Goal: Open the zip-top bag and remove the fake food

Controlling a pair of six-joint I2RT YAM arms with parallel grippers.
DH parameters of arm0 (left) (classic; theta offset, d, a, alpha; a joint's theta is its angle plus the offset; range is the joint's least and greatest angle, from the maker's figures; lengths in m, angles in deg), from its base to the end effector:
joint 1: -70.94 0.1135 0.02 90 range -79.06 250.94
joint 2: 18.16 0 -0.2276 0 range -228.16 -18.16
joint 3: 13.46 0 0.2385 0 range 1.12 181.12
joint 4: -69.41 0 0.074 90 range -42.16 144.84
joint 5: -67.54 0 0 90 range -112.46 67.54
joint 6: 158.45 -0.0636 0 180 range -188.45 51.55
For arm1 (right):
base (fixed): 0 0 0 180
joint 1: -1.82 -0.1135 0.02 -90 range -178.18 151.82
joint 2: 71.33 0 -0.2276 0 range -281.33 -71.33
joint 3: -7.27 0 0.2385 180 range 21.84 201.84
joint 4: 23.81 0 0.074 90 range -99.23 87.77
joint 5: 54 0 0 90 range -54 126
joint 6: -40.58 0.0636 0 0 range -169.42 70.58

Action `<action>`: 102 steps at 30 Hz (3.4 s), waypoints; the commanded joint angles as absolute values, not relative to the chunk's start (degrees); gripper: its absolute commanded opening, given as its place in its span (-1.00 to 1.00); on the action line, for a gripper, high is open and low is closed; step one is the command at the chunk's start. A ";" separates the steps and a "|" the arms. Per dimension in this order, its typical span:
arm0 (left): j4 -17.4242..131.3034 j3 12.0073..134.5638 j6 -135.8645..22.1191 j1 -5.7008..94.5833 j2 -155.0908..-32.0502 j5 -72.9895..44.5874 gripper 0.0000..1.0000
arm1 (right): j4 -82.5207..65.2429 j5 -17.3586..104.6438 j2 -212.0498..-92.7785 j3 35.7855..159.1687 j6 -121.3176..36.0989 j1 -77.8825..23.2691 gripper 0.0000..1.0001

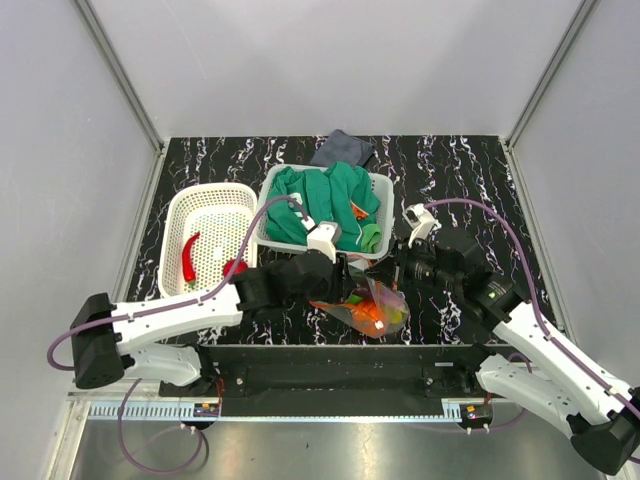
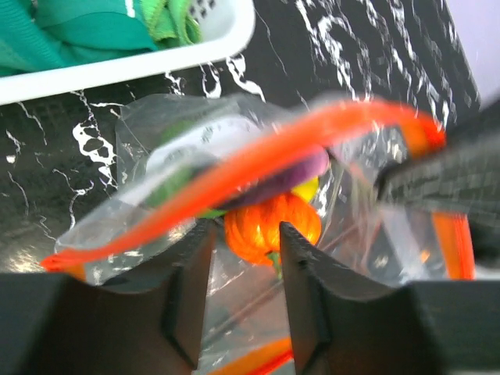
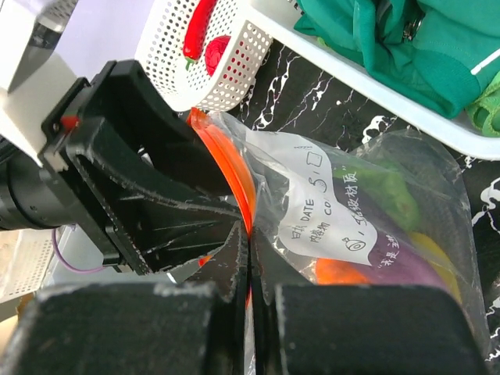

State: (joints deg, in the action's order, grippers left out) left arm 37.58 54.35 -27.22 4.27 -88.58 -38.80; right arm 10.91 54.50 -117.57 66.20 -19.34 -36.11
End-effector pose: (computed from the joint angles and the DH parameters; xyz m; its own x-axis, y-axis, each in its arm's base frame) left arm 0.1326 -0.2623 0.2407 -0.6886 -0.0003 -0.7251 0.4460 0.7883 -0.4239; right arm 0.1609 0.1510 0.2799 -0.6645 0.0848 -0.7425 -0.5569 0.6064 0.5676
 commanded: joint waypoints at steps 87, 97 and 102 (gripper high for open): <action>33.59 53.85 -52.01 8.44 -61.85 -54.70 -1.00 | 11.16 48.13 -113.34 63.59 -21.39 -36.41 -1.00; 26.80 54.99 -56.41 25.66 -55.17 -61.40 -1.00 | 11.07 48.04 -113.43 63.59 -21.91 -36.41 -1.00; 27.76 55.00 -56.32 32.18 -51.66 -49.47 -1.00 | 11.16 48.31 -114.05 63.85 -21.83 -36.41 -1.00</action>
State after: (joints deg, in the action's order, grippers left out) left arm 27.00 53.17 -53.84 30.06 -54.09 -56.09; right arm 11.72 49.00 -113.75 63.27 -20.69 -36.07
